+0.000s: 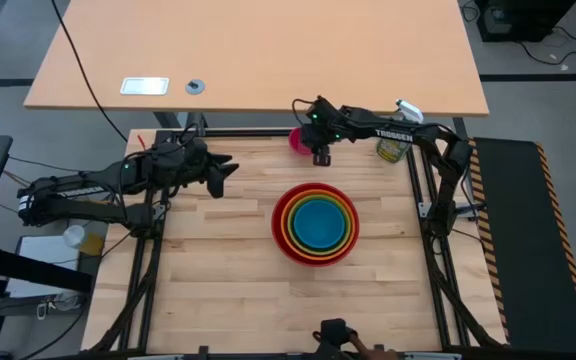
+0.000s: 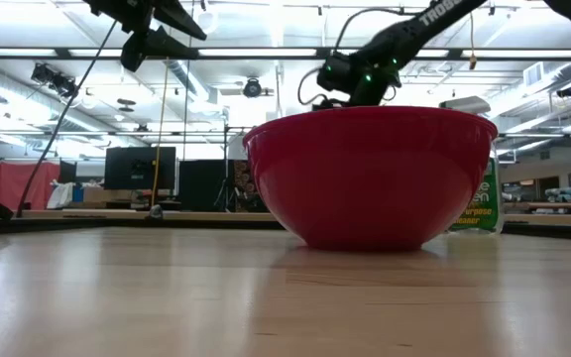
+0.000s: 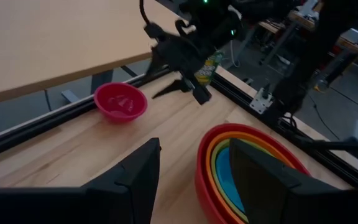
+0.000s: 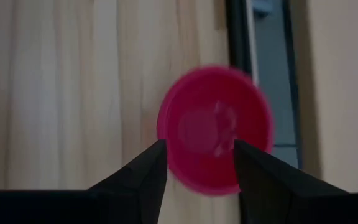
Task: Nest bowls inside each other by size order
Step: Stack the pink bowl on top of the blue bowl
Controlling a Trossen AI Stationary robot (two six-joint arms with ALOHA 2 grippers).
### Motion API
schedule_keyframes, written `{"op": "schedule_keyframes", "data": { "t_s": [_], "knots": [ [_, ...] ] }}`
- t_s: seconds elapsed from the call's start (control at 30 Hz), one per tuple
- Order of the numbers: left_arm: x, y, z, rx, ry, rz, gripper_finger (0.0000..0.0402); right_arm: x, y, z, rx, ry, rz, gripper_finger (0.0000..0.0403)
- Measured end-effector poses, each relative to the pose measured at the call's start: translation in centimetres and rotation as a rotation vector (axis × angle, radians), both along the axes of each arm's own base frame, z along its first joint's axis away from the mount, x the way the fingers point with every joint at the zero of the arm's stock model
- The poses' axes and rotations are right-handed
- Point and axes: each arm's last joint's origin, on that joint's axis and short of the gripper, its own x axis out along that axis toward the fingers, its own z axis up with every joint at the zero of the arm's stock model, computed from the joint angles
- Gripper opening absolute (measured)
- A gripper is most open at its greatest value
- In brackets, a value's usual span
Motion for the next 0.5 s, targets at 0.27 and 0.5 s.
{"op": "schedule_keyframes", "data": {
  "t_s": [0.27, 0.5],
  "knots": [
    [0.3, 0.1, -0.2, 0.003, 0.01, 0.03, 0.0194, -0.7, -0.3, -2.3, 0.019, 0.065, 0.018, 0.019],
    [0.7, 0.2, -0.5, -0.019, 0.019, 0.038, 0.0194, 0.5, -0.5, -4.5, -0.008, 0.125, 0.016, 0.019]
  ]
}}
